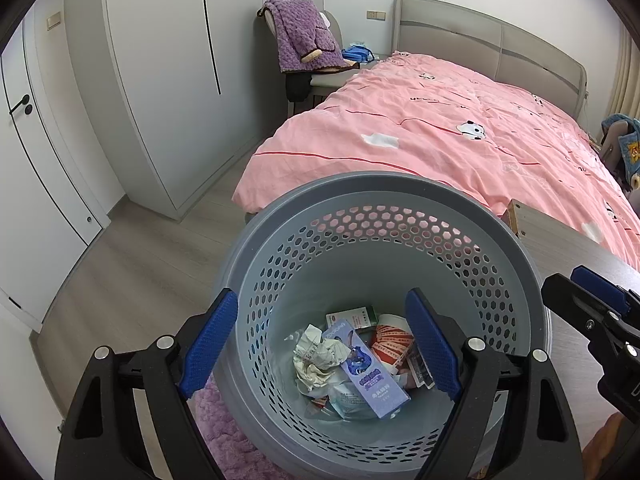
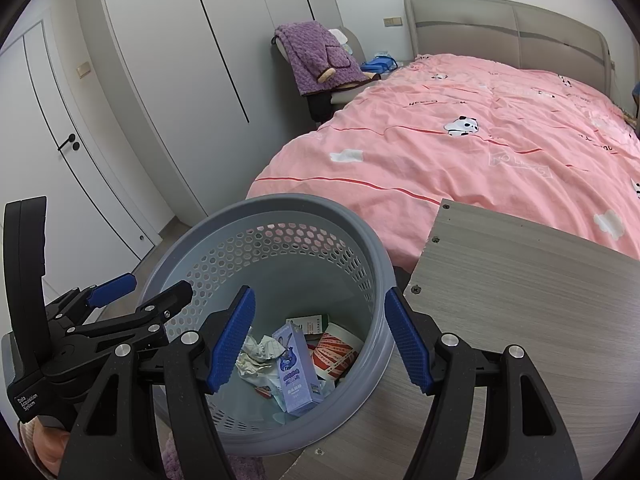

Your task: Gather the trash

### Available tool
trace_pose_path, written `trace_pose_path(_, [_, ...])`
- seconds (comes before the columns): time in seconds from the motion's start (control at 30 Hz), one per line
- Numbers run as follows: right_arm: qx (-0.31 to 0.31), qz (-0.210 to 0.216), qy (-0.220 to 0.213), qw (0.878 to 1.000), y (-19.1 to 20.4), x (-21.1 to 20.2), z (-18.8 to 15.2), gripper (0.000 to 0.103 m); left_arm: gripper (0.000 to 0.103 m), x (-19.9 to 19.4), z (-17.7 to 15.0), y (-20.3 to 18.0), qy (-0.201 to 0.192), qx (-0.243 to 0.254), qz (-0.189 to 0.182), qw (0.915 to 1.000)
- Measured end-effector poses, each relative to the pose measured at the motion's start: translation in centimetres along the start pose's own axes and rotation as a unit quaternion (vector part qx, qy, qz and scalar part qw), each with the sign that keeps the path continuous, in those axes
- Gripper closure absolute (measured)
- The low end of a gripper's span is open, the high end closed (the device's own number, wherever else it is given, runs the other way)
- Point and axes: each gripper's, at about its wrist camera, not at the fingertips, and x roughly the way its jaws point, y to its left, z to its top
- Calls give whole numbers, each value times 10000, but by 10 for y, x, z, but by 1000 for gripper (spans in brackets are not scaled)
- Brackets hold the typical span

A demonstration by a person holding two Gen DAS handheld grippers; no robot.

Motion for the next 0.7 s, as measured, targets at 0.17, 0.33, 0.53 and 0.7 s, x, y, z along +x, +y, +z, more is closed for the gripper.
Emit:
trace_pose_path(0.17, [2, -2, 7, 10000, 0, 0, 0, 37, 21, 0, 0, -1, 28, 10, 4, 10000])
trace_pose_path(0.33, [-1, -2, 2, 10000, 1, 0, 0, 37, 21, 1, 1, 0, 40, 1, -3, 10000])
trace_pose_path(0.53, [-2, -1, 3, 10000, 0, 0, 0, 37, 21, 1, 1, 0, 39, -4, 24, 10000])
trace_pose_path(0.7, [-1, -1, 5, 10000, 1, 0, 0, 37, 21, 2, 1, 0, 51, -8, 22, 10000])
